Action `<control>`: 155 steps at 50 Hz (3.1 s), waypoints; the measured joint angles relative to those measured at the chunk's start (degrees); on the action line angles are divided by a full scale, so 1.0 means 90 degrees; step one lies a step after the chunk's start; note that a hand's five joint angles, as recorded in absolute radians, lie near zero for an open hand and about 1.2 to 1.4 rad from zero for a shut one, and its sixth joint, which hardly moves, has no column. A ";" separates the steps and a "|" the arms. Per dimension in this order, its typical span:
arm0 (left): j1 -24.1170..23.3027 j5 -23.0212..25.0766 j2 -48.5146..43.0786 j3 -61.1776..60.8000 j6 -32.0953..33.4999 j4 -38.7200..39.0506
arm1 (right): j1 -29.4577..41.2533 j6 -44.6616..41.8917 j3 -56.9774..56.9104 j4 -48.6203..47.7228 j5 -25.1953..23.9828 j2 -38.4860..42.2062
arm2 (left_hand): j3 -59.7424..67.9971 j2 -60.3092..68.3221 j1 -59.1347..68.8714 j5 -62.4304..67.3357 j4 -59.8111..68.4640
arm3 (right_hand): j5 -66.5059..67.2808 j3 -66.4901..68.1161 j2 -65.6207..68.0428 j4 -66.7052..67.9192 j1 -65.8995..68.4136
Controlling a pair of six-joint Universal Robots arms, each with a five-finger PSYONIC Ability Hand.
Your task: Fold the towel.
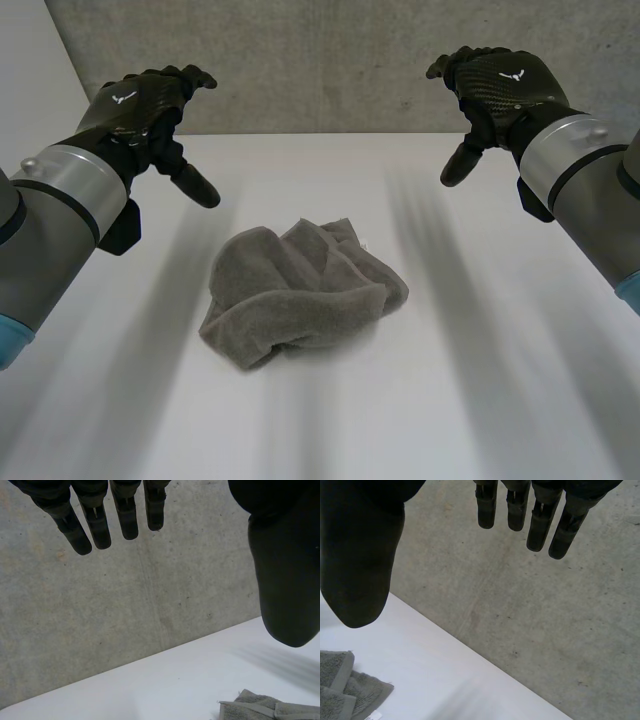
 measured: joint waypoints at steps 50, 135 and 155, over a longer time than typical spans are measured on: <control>-0.0335 0.0256 -0.1788 0.0267 0.0534 0.0957 | 0.0902 -0.2168 -0.2911 0.0649 -0.1236 0.2639 | 0.3251 0.7822 0.7878 0.3187 0.7790 | 0.6998 0.6894 0.6847 0.6861 0.6861; 0.0006 0.3001 -0.4714 0.2953 0.2726 0.0270 | 0.0352 -0.3898 -0.3120 0.1929 -0.1060 0.4381 | 0.3192 0.1449 0.1385 0.1746 0.1414 | 0.6855 0.6724 0.6777 0.6668 0.6852; 0.0007 0.3419 -0.5330 0.3839 0.3130 -0.0625 | -0.0486 -0.4691 0.1017 0.1941 -0.1050 0.1348 | 0.1999 0.1755 0.1787 0.2038 0.1684 | 0.7089 0.6962 0.6883 0.6893 0.7036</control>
